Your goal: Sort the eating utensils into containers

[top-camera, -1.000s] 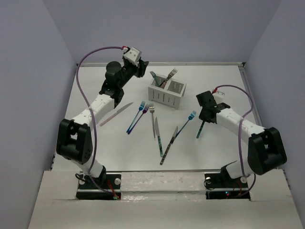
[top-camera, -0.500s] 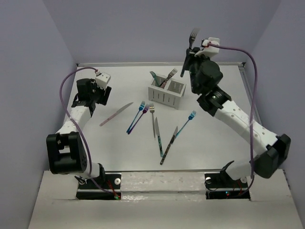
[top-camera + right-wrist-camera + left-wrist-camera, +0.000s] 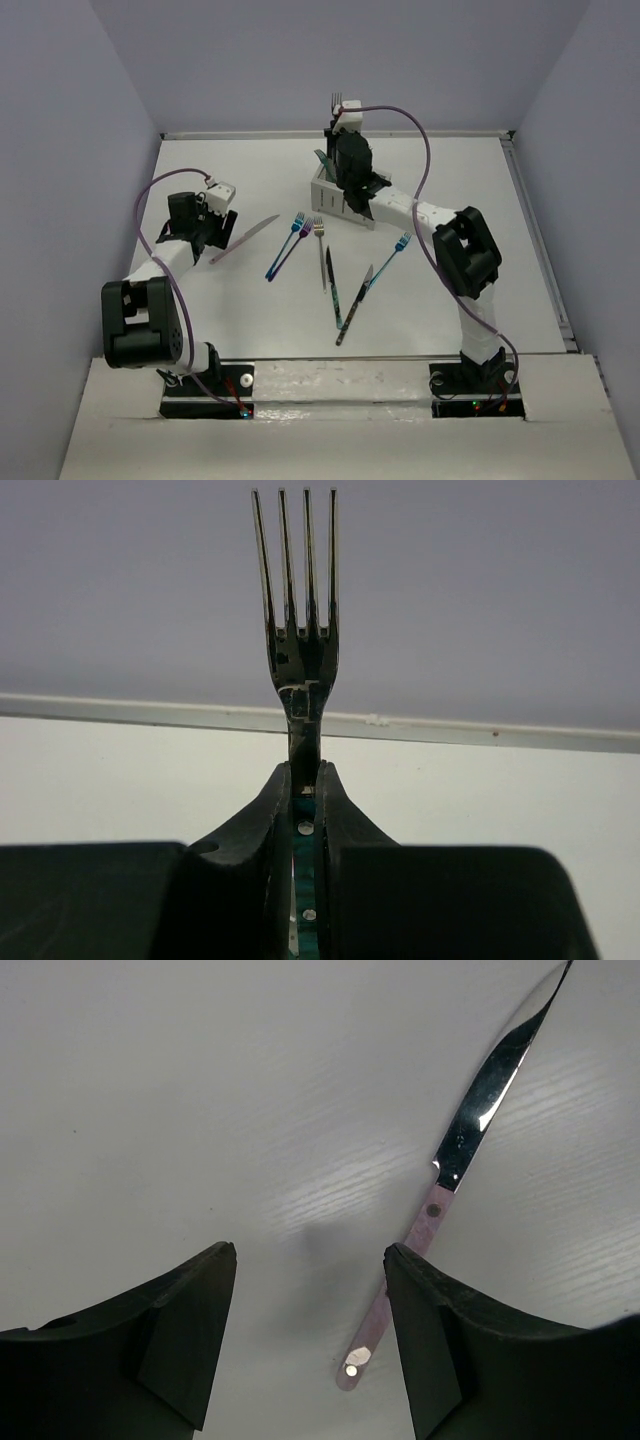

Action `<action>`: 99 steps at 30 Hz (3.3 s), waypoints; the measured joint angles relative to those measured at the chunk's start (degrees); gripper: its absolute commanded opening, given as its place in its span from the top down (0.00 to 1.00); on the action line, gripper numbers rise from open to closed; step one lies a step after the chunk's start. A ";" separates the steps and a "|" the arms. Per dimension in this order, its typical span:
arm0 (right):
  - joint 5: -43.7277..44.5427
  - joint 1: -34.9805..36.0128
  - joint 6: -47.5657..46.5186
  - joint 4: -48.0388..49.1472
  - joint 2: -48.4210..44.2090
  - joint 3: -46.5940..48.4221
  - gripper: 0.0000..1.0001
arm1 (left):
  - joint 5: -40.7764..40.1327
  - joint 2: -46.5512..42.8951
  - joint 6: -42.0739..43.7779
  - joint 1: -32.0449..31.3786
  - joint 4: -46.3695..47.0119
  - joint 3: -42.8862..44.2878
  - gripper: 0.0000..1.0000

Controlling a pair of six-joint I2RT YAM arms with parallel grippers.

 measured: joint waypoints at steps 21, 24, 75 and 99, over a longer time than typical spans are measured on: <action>-2.14 0.04 10.78 2.03 -0.59 -13.09 0.45 | 0.31 -0.37 -0.13 0.00 2.12 0.00 0.25; -2.32 0.22 10.12 0.28 -5.20 -14.75 0.41 | 0.57 -0.37 -0.15 0.00 2.19 0.00 0.25; -10.27 -8.76 50.27 -55.49 -18.21 -34.97 0.98 | 1.42 -6.45 0.11 0.00 4.94 -5.46 0.21; 1.49 -10.71 22.14 -36.50 -45.05 -27.58 1.00 | 0.87 -6.88 0.28 0.00 5.42 -5.46 0.21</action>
